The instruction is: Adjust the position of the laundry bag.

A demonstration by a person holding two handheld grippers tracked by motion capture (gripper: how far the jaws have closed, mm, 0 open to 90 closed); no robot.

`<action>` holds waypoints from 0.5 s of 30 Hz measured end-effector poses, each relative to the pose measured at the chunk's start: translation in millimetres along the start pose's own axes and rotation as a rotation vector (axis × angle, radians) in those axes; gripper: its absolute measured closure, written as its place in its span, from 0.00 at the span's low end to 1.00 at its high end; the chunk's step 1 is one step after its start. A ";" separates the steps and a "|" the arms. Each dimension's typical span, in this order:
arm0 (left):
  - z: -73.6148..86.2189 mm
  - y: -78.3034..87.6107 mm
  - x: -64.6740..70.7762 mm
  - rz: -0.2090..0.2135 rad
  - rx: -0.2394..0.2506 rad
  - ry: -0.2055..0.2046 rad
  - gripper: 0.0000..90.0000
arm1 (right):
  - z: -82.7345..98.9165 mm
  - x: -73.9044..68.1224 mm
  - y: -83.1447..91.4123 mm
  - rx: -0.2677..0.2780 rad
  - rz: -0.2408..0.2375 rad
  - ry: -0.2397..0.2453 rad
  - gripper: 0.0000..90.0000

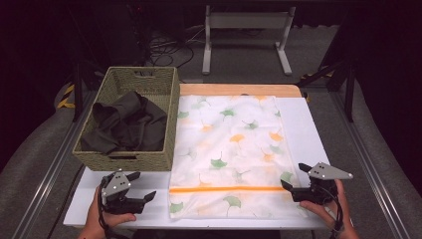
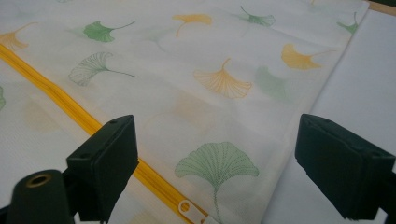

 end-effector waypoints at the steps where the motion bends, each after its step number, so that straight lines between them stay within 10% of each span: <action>1: -1.0 -2.5 1.9 0.003 0.001 -0.009 0.18 | 0.1 -0.1 0.0 0.002 0.003 0.006 0.17; 8: -9.6 -1.9 13.9 0.018 0.035 -0.063 0.21 | -9.1 -3.7 7.3 0.067 0.026 0.032 0.22; 15: -11.9 -7.4 16.0 0.057 0.033 -0.009 0.21 | -8.6 -8.4 3.5 0.049 0.007 0.025 0.24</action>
Point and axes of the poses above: each handheld gripper's, and its own axes: y roughly backward along the jaws, z roughly out of its underside, x roughly to its right, the point moved 9 cm from there along -y, roughly forward along the jaws, and after that the axes turned 12 degrees about z, right-handed, at the moved point
